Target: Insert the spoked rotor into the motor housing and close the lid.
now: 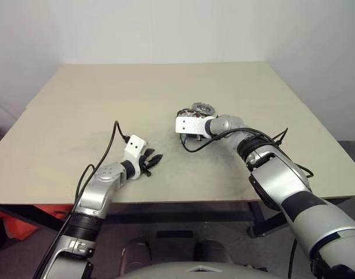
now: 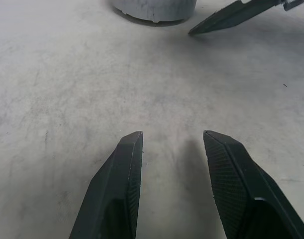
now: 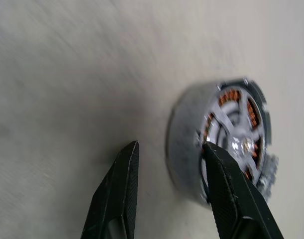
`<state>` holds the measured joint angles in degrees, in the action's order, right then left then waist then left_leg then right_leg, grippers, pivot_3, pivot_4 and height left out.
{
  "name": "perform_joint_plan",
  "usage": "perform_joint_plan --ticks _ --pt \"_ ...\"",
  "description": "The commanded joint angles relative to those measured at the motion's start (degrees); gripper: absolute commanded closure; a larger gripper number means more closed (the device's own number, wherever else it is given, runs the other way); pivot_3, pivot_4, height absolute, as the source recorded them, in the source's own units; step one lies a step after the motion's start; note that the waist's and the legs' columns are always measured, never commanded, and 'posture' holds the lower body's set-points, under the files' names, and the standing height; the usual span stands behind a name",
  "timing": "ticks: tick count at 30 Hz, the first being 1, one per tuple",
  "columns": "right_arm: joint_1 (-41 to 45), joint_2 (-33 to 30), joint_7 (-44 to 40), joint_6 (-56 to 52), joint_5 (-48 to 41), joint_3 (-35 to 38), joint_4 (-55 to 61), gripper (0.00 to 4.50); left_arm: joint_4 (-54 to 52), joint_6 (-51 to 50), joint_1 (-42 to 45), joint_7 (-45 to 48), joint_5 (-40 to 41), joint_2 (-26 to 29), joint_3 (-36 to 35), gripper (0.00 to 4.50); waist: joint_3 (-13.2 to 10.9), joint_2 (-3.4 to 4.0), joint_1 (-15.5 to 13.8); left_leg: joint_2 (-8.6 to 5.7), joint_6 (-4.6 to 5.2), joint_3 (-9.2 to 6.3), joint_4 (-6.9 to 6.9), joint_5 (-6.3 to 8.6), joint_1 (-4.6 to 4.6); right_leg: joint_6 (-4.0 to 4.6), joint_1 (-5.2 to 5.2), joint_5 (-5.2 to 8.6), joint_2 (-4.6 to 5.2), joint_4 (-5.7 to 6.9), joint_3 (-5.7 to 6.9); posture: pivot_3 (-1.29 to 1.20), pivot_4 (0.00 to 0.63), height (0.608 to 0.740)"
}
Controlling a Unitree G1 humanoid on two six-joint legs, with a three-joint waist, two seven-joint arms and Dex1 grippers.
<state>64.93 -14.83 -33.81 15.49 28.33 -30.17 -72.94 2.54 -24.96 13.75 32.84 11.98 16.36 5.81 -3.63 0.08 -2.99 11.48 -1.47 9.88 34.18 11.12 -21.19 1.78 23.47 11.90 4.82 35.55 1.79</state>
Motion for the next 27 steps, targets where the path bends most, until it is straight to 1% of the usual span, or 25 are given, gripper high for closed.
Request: perform_joint_plan --ticks 1,9,12,16,21,23,24,27 --pt "2.3 0.3 0.9 -0.5 0.7 0.7 -0.8 2.23 -3.4 0.1 -0.1 -0.4 0.6 0.2 -1.0 2.46 0.0 0.0 0.2 0.01 0.0 0.0 0.0 0.0 0.01 0.0 0.0 0.0 0.0 0.01 0.0 0.0 0.0 0.74" --pt "3.2 0.7 0.4 -1.3 1.2 1.3 -2.4 2.23 -3.5 -0.3 -0.2 -0.7 0.6 -0.1 -0.6 2.46 0.0 0.01 0.3 0.0 -0.01 0.0 0.01 0.0 0.02 0.0 0.0 0.0 0.0 0.05 -0.01 0.0 0.0 0.74" --pt "3.4 0.9 0.1 -1.5 1.3 1.4 -2.6 2.84 -3.5 -0.3 -0.2 -0.8 0.6 -0.3 -0.6 2.46 0.0 0.02 0.3 0.0 -0.01 0.0 0.01 0.0 0.03 0.0 0.0 0.0 0.0 0.06 -0.01 0.0 0.0 0.74" --pt "3.7 1.3 0.8 -2.1 1.4 1.6 -2.8 4.12 -3.7 -0.5 -0.4 -0.9 0.7 -0.4 -0.6 2.46 0.0 0.02 0.4 0.0 0.0 0.0 0.01 0.0 0.04 0.0 0.0 0.0 0.0 0.06 -0.01 0.0 0.0 0.74" --pt "3.3 2.3 0.4 -3.4 -0.5 4.0 -3.3 4.12 -4.2 -1.1 -0.3 -1.1 1.4 -0.9 -1.2 2.46 0.0 0.07 0.5 0.01 -0.02 0.0 0.02 -0.01 0.09 0.01 -0.02 0.0 0.0 0.12 -0.02 0.0 0.0 0.74" --pt "3.1 2.4 1.0 -3.4 -0.1 4.2 -3.4 4.42 -4.2 -1.2 -0.2 -1.1 1.4 -0.9 -1.2 2.46 0.0 0.07 0.5 0.01 -0.02 0.0 0.02 -0.01 0.09 0.01 -0.02 0.0 0.0 0.13 -0.03 0.0 0.0 0.74" --pt "3.1 2.4 1.1 -3.4 0.0 4.2 -3.4 4.5 -4.2 -1.2 -0.1 -1.1 1.4 -0.9 -1.3 2.46 0.0 0.08 0.5 0.02 -0.02 0.0 0.02 -0.01 0.09 0.01 -0.02 0.0 -0.01 0.12 -0.02 0.0 0.0 0.74" --pt "3.1 2.5 1.0 -3.3 -0.5 4.8 -3.3 4.5 -4.0 -1.2 -0.3 -1.1 1.2 -0.8 -1.3 2.46 -0.1 0.09 0.5 0.01 -0.02 0.0 0.02 -0.01 0.08 0.01 -0.01 0.0 0.0 0.11 -0.02 0.0 0.0 0.74"
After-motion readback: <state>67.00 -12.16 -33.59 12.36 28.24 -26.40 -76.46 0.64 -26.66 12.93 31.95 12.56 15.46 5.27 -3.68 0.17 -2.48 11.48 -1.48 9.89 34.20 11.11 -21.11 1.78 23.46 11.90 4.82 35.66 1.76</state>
